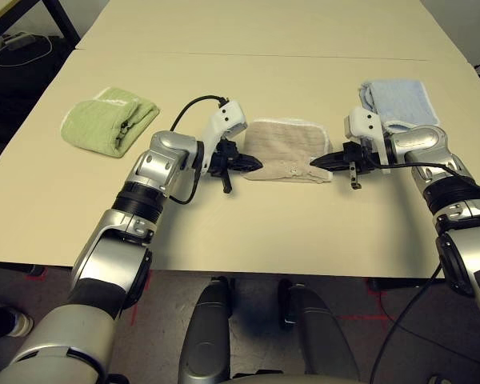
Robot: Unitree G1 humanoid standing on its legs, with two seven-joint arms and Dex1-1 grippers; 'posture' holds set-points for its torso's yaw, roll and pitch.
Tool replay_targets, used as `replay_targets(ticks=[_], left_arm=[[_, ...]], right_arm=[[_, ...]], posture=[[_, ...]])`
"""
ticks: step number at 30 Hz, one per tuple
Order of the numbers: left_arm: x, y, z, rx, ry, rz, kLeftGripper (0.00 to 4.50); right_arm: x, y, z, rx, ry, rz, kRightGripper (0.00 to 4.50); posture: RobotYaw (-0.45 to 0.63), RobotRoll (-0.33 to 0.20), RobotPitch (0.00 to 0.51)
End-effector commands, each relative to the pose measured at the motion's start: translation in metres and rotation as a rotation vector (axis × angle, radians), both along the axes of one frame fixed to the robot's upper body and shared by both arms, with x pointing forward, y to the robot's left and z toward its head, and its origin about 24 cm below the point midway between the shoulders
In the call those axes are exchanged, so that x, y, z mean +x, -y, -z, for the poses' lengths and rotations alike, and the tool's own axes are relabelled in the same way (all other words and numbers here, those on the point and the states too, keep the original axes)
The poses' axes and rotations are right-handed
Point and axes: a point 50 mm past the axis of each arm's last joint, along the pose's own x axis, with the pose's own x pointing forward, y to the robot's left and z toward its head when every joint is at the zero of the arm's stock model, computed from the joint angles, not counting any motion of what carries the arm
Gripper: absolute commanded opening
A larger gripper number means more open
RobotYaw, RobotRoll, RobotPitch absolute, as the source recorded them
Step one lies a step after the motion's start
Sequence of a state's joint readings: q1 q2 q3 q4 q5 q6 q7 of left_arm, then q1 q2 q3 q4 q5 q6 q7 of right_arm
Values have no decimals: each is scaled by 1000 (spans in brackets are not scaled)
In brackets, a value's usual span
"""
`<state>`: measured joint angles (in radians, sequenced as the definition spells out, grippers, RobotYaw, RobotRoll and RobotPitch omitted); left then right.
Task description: Fold the towel and set it aside.
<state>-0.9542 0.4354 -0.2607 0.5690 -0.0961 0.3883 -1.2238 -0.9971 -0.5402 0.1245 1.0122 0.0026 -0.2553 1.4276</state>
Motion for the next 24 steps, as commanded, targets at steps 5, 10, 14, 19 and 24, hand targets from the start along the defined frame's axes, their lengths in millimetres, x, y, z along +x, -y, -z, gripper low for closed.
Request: replay_targets(ticks=[5,10,14,19,24], left_arm=[[-4,1,-27,-85,-30,33,57],[4,15,-47,-194,35,16,57],[13,25,-49,-242,101,-22,57],[23,28,-34,-217,110,-73,57],[30,29,-23,-193,123,-128,57]], right_arm=[[-4,16,-28,345,-59,-21,0],[1,11,-34,448,-30,19,0],[7,3,-31,453,9,94,0],[14,-5,-22,402,34,187,0],[18,-14,-14,380,33,232,0]], posture=[[163,0,212],[161,0,205],[161,0,205],[146,0,209],[141,0,211]])
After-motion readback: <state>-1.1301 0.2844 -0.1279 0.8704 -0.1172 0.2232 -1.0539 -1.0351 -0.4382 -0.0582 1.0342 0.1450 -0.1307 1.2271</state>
